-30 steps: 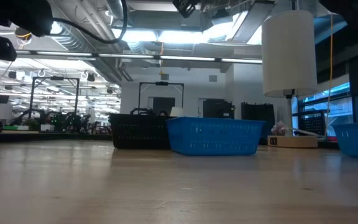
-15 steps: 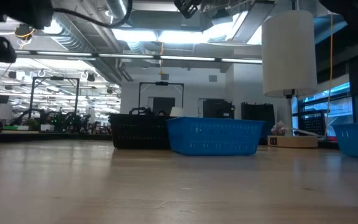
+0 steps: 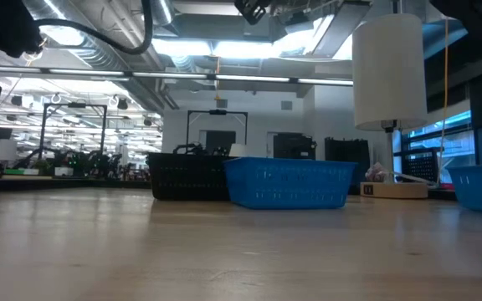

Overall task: Stack baskets by color
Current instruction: Stack the bottom blue bin on top of the top left blue bin

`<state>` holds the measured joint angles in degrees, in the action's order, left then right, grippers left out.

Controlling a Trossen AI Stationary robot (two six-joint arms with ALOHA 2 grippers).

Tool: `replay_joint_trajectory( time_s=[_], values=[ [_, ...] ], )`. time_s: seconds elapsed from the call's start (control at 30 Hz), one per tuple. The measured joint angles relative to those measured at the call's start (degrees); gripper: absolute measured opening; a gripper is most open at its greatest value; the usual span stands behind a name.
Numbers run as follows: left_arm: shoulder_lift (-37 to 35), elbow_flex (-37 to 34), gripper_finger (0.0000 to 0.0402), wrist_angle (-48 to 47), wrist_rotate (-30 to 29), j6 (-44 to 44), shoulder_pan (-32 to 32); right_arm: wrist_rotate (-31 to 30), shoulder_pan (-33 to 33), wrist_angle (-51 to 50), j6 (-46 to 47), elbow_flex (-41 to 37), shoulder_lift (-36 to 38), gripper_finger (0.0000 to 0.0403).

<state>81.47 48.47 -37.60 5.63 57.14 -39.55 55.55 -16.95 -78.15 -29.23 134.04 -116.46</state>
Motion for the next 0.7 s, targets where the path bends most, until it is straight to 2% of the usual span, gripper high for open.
replay_joint_trajectory(
  time_s=[0.1,0.23,0.47,0.7],
  values=[
    [0.0,0.0,0.0092,-0.1,0.5,0.8,0.0,0.0,0.0,0.0,0.0,0.0,0.0,0.012],
    [-1.5,0.0,0.0092,-0.2,3.8,1.7,0.4,0.0,0.0,0.2,0.0,0.0,0.0,0.012],
    [-3.1,0.0,0.0092,1.9,3.9,3.4,0.3,0.0,0.0,0.3,0.0,0.0,0.0,0.012],
    [-1.3,0.0,0.0092,5.2,-1.4,4.2,-0.7,-1.4,0.0,0.3,0.0,0.0,0.0,0.012]
  ],
)
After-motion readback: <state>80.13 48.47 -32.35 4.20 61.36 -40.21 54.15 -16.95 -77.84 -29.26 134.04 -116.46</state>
